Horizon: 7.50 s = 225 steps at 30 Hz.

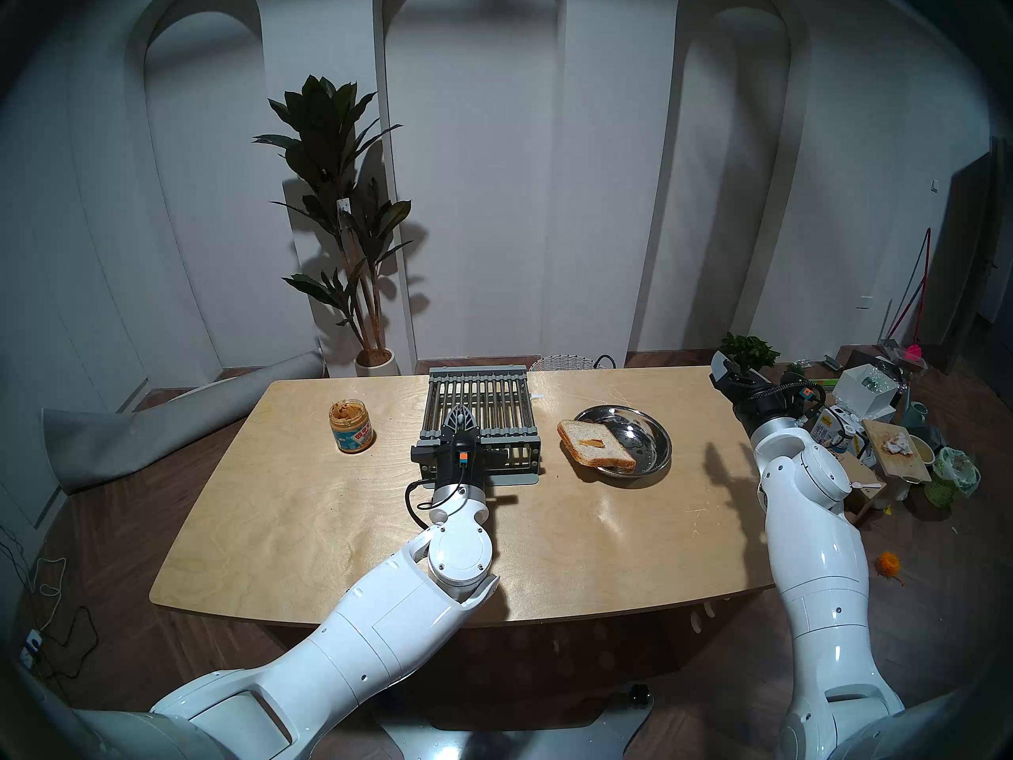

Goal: Spread peanut butter over the slice of bread with the knife

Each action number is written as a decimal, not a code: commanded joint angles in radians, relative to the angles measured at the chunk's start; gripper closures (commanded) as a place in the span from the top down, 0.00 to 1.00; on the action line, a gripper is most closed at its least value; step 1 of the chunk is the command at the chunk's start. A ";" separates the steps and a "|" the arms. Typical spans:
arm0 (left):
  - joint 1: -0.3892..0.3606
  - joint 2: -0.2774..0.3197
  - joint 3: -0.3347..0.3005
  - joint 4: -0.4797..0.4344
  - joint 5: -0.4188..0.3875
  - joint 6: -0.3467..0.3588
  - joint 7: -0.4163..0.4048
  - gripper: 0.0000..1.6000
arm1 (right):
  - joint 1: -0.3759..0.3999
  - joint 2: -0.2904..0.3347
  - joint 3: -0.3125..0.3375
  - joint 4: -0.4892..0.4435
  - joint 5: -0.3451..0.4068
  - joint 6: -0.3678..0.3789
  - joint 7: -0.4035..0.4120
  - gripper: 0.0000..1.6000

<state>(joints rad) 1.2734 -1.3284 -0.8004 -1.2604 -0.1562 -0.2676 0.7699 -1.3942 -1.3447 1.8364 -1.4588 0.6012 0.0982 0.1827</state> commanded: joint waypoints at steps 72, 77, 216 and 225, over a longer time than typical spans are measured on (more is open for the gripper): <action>-0.019 0.035 0.010 -0.234 -0.157 0.788 -0.086 1.00 | -0.035 -0.003 0.044 -0.199 0.107 0.094 -0.022 1.00; -0.025 0.042 0.021 -0.220 -0.143 0.833 -0.074 1.00 | -0.032 -0.003 0.044 -0.197 0.116 0.096 -0.018 1.00; 0.396 0.494 -0.301 -0.963 -0.247 0.760 0.139 1.00 | 0.035 0.036 -0.087 -0.099 0.139 0.153 -0.044 1.00; 0.356 0.557 -0.290 -0.851 -0.153 0.609 0.062 1.00 | -0.009 0.028 -0.150 -0.151 0.128 0.235 -0.056 1.00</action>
<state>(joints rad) 1.6673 -0.8380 -1.0841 -2.1728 -0.3911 0.4472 0.8924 -1.3748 -1.3074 1.7249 -1.5479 0.7372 0.2975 0.1295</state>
